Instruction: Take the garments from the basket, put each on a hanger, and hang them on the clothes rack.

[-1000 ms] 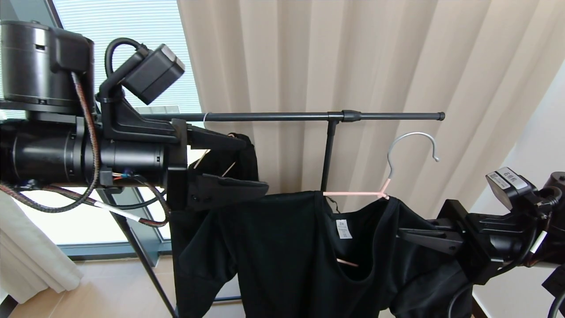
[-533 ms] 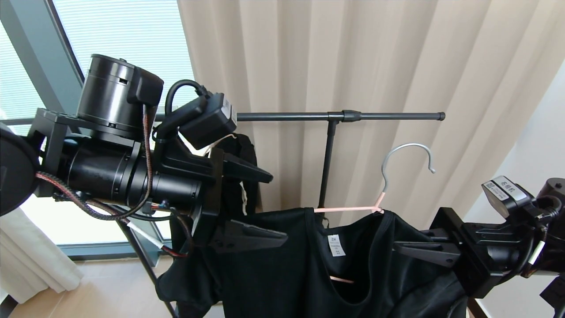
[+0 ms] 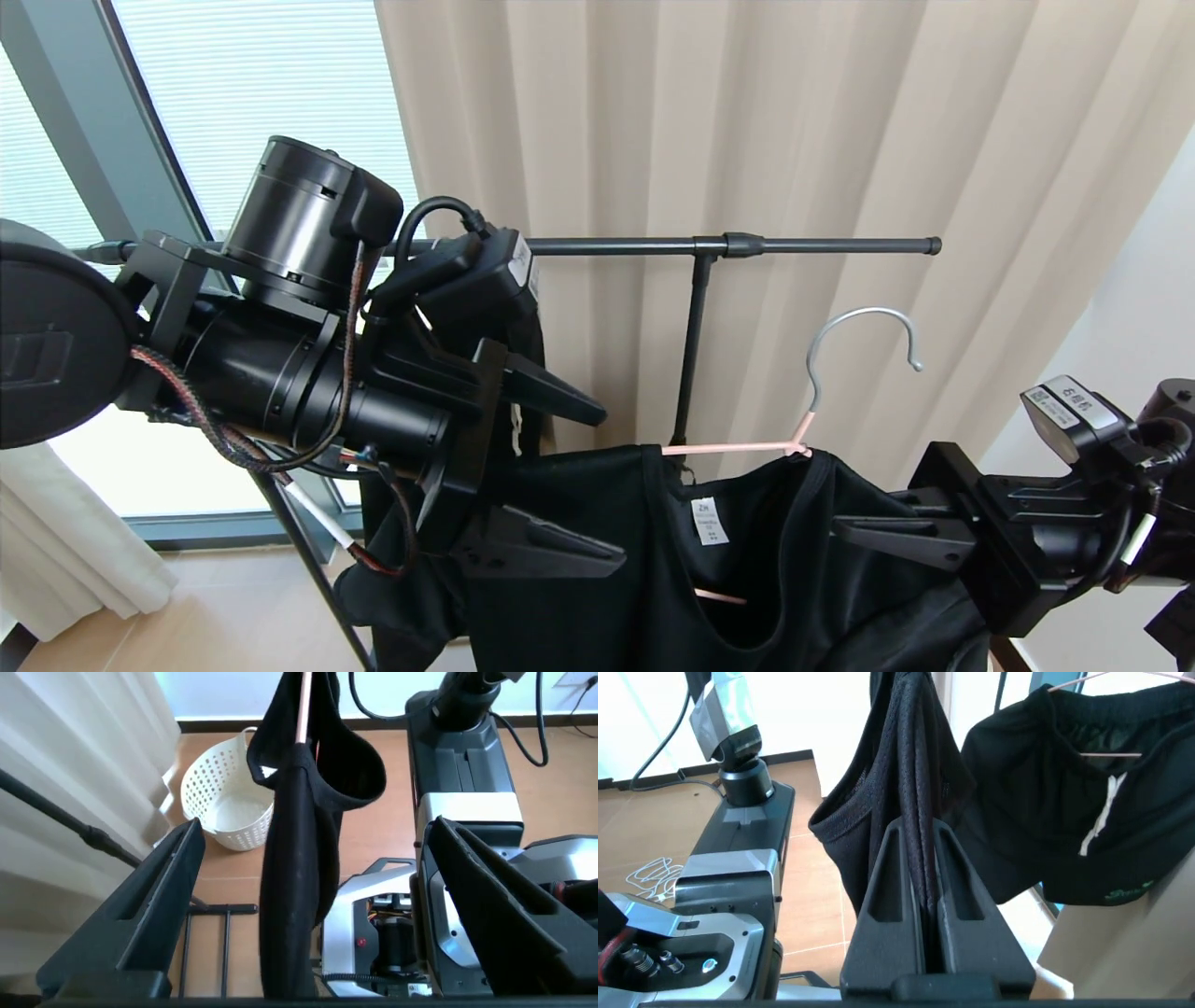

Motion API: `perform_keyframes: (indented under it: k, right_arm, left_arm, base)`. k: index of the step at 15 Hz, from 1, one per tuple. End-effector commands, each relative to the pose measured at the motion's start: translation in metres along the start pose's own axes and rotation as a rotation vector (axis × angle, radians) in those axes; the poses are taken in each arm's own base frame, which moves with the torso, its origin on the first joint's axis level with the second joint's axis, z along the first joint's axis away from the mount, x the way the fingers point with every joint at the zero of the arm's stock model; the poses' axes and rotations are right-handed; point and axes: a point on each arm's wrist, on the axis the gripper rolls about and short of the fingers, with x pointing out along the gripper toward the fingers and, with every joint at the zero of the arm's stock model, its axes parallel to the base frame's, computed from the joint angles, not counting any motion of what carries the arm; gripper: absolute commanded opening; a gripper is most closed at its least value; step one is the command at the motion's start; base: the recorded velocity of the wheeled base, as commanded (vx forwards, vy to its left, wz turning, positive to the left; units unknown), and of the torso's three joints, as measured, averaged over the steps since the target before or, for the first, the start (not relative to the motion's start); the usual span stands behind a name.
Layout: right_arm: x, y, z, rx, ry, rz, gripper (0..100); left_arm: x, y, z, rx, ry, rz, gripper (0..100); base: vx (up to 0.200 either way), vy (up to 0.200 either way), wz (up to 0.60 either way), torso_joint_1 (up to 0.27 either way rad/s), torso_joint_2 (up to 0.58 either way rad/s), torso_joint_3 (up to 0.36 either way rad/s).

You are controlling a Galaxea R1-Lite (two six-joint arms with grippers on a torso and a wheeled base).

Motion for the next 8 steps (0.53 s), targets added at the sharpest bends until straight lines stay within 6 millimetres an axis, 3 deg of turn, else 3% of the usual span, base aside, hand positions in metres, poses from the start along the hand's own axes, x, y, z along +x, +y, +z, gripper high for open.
perform_keyframes:
  k: [1,8]
  right_arm:
    - [0.0008,0.0022,0.0023,-0.010,-0.003,0.006,0]
    - [0.0003,0.0036,0.0062,-0.026,-0.009,0.002,0]
  left_arm:
    - [0.0075,0.0028,-0.0038,-0.013,0.013,-0.016,100]
    - [0.0122,0.0051,-0.0093,-0.034,0.032,-0.018,100]
  base:
    - [0.000,0.000,0.00,0.000,0.00,0.000]
    - [0.000,0.000,0.00,0.000,0.00,0.000]
